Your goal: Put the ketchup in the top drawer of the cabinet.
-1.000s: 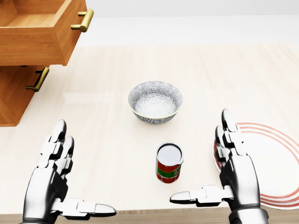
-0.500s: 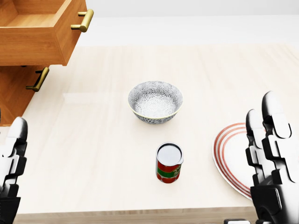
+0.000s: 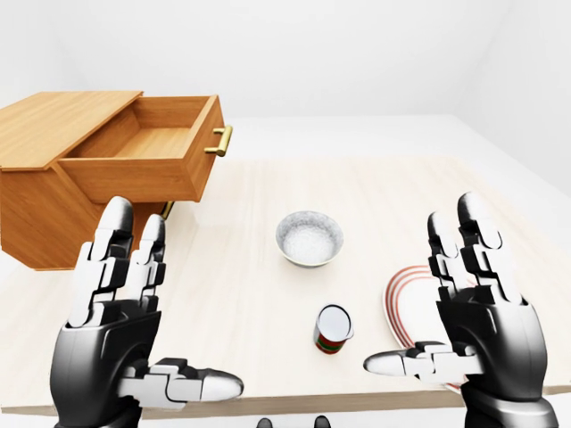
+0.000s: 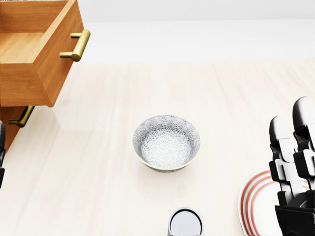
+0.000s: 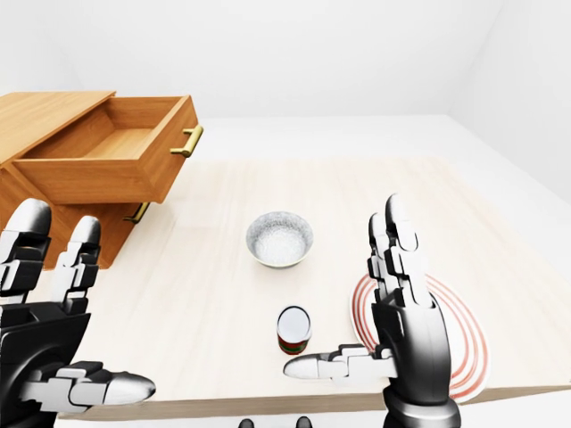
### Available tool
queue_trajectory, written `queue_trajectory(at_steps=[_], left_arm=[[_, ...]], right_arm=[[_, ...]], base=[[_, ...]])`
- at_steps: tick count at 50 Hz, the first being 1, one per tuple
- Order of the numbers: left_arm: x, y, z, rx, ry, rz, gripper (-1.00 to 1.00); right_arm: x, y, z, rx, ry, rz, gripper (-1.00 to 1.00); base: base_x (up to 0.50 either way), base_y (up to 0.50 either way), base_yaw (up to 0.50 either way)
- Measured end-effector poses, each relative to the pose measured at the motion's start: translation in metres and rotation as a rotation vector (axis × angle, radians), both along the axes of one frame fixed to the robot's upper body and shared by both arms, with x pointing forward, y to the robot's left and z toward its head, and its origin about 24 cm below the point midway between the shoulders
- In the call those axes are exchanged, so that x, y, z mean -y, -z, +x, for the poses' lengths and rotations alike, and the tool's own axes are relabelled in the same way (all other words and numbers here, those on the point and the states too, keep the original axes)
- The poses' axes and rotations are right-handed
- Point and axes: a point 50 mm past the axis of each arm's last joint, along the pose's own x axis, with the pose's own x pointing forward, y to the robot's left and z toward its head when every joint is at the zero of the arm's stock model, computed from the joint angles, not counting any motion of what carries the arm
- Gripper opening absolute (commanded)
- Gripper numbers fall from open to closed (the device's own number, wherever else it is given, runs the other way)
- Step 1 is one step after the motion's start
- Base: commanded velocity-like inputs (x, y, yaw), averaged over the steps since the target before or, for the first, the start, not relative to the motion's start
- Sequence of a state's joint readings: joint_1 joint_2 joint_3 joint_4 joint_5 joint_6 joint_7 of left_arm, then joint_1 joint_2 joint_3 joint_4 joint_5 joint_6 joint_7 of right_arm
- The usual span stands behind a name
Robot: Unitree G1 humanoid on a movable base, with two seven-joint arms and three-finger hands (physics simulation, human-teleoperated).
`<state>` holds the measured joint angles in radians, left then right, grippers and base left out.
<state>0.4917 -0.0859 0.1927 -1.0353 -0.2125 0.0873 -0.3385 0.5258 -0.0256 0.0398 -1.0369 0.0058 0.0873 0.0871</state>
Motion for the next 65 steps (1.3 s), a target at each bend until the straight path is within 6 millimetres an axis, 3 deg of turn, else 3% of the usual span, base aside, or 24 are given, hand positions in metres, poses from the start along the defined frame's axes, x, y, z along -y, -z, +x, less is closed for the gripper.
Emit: queue_trajectory(at_steps=[21, 30, 65], left_arm=[[-0.0004, -0.0015, -0.0018, 0.007, 0.0, 0.003, 1.0], [-0.0009, -0.0022, -0.0018, 0.012, -0.002, 0.003, 1.0], [-0.0034, -0.0048, -0.0013, 0.031, -0.01, -0.001, 1.0]], right_arm=[[-0.0006, -0.0007, -0.0016, 0.0, -0.005, 0.003, 1.0], [0.0004, -0.0017, -0.0013, 0.007, 0.003, 0.006, 1.0], [-0.0002, -0.0022, -0.0008, 0.01, 0.028, -0.035, 1.0]], base=[[0.49, 0.0, 0.0], [0.0, 0.0, 0.0], [0.0, 0.49, 0.0]])
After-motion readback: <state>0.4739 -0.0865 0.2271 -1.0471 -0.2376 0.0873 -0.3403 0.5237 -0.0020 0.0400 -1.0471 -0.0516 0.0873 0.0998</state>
